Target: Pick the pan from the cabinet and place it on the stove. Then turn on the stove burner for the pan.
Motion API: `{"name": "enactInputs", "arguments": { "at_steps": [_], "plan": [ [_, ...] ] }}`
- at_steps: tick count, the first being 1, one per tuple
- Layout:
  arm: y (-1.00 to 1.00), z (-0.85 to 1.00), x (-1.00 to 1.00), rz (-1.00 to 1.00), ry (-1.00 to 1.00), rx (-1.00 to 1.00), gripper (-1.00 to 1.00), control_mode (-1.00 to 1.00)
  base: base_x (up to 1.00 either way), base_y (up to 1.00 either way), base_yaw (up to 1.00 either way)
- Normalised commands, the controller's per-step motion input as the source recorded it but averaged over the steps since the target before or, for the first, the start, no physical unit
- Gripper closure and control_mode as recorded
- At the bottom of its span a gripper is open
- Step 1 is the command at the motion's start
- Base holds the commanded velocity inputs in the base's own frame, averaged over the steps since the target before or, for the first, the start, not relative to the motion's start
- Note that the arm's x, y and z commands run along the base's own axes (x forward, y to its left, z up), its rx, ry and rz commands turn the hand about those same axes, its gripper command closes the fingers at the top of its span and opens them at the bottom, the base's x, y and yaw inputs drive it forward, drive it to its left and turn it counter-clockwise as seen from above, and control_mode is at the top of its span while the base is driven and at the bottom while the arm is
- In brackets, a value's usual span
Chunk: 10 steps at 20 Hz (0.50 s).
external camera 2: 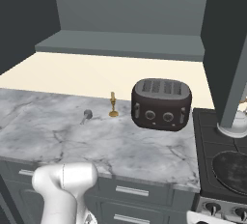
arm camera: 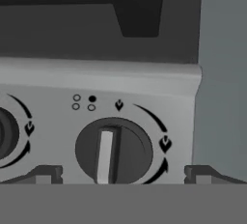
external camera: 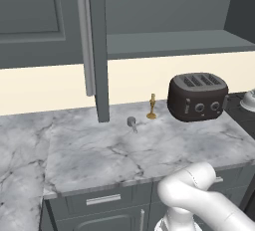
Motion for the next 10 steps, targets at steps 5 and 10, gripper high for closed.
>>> {"name": "enactInputs", "arguments": {
  "at_steps": [5,10],
  "plan": [
    [-0.05,0.00,0.04,0.00,-0.05,0.00,-1.00,-1.00,0.00,0.00,0.00],
    [-0.01,-0.01,0.08,0.00,-0.02,0.00,1.00,-1.00,0.00,0.00,0.00]
  ]
}}
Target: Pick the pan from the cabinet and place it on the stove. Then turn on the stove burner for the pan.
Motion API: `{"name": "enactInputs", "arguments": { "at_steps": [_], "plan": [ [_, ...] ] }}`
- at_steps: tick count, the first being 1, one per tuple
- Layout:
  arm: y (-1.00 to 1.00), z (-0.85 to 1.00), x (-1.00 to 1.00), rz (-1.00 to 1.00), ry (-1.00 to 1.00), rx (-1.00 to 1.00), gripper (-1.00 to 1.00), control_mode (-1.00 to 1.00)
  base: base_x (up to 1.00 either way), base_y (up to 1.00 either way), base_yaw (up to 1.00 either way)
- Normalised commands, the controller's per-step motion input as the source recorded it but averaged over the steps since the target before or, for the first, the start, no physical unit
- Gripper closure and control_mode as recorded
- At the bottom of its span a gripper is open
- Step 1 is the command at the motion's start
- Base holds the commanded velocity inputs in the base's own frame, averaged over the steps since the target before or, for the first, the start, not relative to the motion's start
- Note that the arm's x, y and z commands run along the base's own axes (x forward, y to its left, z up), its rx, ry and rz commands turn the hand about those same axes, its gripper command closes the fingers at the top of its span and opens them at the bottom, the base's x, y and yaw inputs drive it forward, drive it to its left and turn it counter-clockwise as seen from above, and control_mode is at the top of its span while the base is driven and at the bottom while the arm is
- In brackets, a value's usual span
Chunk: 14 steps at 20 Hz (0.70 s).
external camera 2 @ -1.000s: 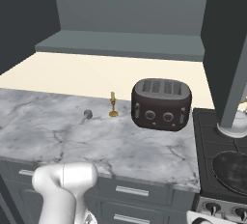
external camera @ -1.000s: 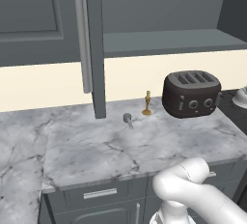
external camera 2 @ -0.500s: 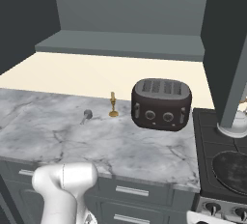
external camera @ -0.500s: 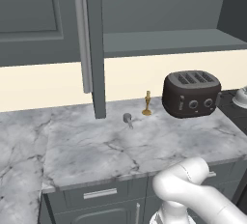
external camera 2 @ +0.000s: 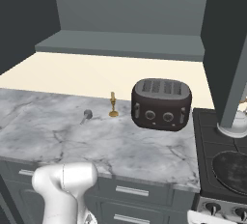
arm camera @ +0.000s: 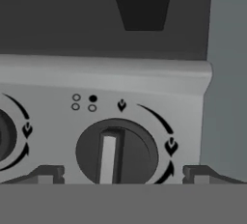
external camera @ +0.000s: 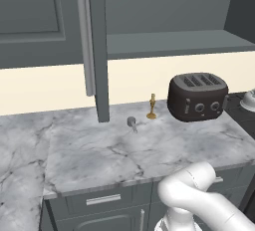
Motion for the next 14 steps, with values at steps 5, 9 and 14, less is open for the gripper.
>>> {"name": "enactInputs", "arguments": {
  "at_steps": [5,9,14],
  "plan": [
    [0.00,-0.01,0.11,0.01,-0.03,0.00,1.00,-1.00,0.00,0.00,0.00],
    [0.00,-0.02,0.13,0.03,-0.04,0.00,1.00,-1.00,0.00,0.00,0.00],
    [0.00,-0.05,0.11,0.04,-0.03,0.00,1.00,-1.00,0.00,0.00,0.00]
  ]
}}
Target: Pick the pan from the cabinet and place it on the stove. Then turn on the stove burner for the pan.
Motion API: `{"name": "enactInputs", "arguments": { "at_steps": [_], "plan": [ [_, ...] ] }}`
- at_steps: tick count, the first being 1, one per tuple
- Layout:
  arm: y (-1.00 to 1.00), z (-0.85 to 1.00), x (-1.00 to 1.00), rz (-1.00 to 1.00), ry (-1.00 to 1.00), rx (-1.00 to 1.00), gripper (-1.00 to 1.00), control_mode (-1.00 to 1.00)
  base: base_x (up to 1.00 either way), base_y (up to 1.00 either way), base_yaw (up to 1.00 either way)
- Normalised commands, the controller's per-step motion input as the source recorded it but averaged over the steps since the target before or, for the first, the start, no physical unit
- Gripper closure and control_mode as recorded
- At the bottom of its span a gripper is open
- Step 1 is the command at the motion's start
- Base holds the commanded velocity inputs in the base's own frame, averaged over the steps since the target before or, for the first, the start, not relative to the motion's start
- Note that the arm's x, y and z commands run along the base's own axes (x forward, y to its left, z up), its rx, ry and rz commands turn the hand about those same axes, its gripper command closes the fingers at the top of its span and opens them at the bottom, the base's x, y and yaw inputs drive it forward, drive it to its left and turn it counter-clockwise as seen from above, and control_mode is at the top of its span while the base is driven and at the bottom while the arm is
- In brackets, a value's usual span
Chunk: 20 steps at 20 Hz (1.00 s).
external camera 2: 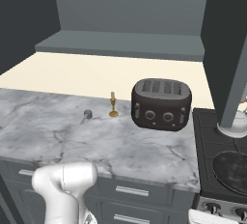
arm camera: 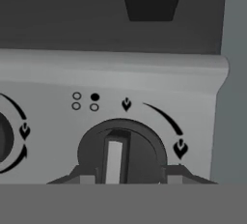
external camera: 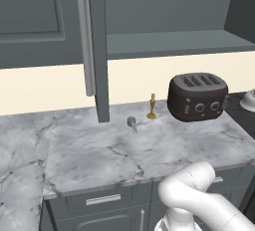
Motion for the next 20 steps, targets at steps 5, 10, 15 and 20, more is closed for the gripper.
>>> {"name": "enactInputs", "arguments": {
  "at_steps": [5,10,15,20],
  "plan": [
    [0.00,-0.07,0.08,0.05,-0.02,0.00,1.00,-1.00,0.00,0.00,0.00],
    [-0.02,-0.01,0.00,0.05,-0.04,-0.10,1.00,-1.00,0.00,0.00,0.00],
    [-0.01,0.00,0.00,0.05,-0.01,-0.26,1.00,-1.00,0.00,0.00,0.00],
    [0.00,0.00,0.00,0.03,0.00,-0.35,1.00,-1.00,0.00,0.00,0.00]
  ]
}}
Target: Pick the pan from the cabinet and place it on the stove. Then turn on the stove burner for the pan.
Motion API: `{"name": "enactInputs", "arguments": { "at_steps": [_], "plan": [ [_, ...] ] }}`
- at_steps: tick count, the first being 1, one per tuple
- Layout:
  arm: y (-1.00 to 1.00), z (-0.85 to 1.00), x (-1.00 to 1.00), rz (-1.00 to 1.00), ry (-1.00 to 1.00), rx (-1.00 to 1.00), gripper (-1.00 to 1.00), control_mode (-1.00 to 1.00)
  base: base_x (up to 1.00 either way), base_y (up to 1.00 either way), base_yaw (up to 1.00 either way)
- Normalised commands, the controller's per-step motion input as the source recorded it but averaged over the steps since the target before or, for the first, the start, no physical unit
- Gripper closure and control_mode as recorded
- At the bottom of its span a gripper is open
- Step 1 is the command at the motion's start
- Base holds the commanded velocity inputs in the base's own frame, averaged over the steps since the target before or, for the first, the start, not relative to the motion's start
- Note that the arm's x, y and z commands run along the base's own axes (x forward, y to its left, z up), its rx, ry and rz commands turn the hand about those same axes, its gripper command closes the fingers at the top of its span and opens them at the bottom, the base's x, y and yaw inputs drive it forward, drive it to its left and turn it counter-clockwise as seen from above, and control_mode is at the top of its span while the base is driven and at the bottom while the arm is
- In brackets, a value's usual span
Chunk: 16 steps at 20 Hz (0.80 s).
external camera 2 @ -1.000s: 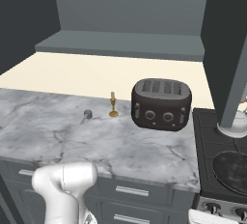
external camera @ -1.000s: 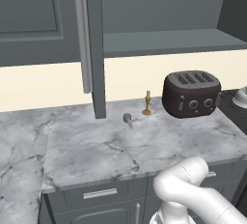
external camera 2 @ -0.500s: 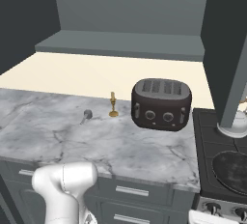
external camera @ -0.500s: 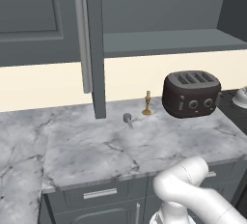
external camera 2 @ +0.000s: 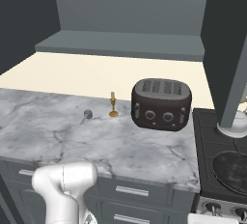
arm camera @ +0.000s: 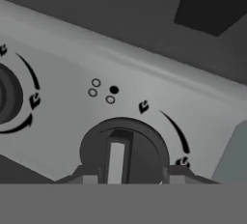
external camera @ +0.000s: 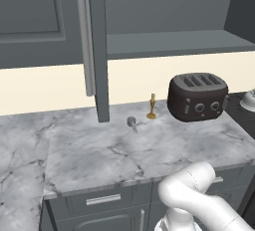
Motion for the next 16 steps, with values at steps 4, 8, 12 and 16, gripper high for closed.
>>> {"name": "enactInputs", "arguments": {
  "at_steps": [4,8,12,16],
  "plan": [
    [0.00,-0.02,0.00,0.03,0.00,-0.34,1.00,-1.00,0.00,0.00,0.00],
    [0.00,-0.07,0.00,0.02,-0.01,-0.32,1.00,-1.00,0.00,0.00,0.00],
    [0.00,-0.08,0.00,0.01,-0.02,-0.31,1.00,-1.00,0.00,0.00,0.00],
    [0.00,-0.07,0.00,0.01,-0.02,-0.30,1.00,-1.00,0.00,0.00,0.00]
  ]
}}
